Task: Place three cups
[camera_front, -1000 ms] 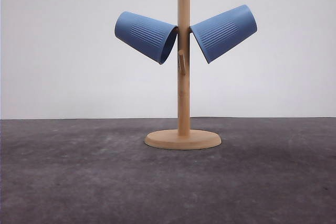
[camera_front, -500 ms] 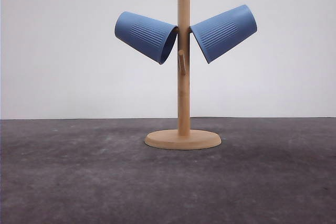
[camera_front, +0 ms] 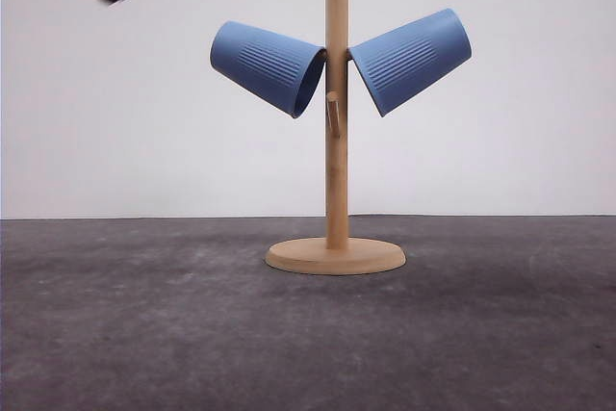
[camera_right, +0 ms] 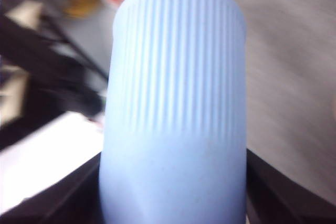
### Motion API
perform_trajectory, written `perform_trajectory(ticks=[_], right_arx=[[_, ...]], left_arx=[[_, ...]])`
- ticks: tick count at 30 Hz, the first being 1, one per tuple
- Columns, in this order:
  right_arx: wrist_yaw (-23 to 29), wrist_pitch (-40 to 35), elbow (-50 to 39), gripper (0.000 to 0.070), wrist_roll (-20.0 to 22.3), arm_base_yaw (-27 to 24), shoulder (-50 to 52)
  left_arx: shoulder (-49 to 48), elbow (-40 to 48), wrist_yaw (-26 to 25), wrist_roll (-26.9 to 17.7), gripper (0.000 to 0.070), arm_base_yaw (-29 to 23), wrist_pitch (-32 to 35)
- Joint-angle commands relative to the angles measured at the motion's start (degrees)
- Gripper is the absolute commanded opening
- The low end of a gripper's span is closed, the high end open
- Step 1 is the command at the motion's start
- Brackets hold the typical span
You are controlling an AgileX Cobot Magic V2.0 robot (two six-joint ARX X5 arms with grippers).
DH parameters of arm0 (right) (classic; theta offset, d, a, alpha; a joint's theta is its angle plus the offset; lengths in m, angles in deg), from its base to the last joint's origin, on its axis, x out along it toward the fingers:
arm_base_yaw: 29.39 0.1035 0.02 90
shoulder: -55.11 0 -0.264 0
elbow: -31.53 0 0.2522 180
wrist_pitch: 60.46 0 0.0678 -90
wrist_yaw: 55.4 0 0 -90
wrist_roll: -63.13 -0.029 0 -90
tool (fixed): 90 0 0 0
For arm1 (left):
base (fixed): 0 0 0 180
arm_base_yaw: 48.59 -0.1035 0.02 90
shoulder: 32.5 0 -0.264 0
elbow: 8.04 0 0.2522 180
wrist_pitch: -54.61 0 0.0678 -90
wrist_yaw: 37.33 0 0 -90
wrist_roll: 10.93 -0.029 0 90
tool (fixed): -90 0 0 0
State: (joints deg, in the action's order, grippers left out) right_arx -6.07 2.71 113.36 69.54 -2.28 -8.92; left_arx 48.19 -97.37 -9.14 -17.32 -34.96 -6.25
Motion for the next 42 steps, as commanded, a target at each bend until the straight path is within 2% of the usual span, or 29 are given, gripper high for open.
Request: perform_trajectory(ticks=[1, 5, 8, 12, 16, 18, 27, 36, 42], right_arx=[[7.3, 2.0, 1.0, 0.0279, 1.0, 0.3, -0.2], [17.8, 6.7, 1.0, 0.0279, -1.9, 1.7, -0.4], [24.9, 6.3, 1.0, 0.0279, -5.5, 3.9, -0.7], [30.7, 4.9, 1.0, 0.0279, -10.8, 6.4, -1.7], [32.2, 2.0, 1.0, 0.0279, -15.0, 8.7, -4.2], [33.2, -0.4, 1.0, 0.0279, -16.5, 9.7, -6.1], [37.9, -8.8, 1.0, 0.0279, -22.3, 10.6, -13.4], [38.3, -16.7, 1.0, 0.0279, -25.4, 10.6, -20.5], [42.9, -19.7, 1.0, 0.0279, -26.4, 10.5, -23.4]], left_arx=[[0.5, -1.0, 7.7, -0.3, 0.0277, -0.4, -1.5], [0.5, -1.2, 22.8, 0.1, 0.0276, -1.3, -5.8], [0.5, -1.2, 31.3, 0.1, 0.0276, -1.4, -7.6], [0.5, -1.2, 39.0, 1.4, 0.0276, -1.4, -8.0], [0.5, -1.2, 44.2, 1.6, 0.0276, -1.4, -7.9], [0.5, -1.3, 45.6, 1.6, 0.0276, -1.4, -7.7], [0.5, -1.3, 45.5, 1.5, 0.0276, -1.4, -7.3], [0.5, -1.3, 45.5, 1.5, 0.0276, -1.4, -7.3], [0.5, -1.3, 45.5, 1.5, 0.0276, -1.4, -7.3]])
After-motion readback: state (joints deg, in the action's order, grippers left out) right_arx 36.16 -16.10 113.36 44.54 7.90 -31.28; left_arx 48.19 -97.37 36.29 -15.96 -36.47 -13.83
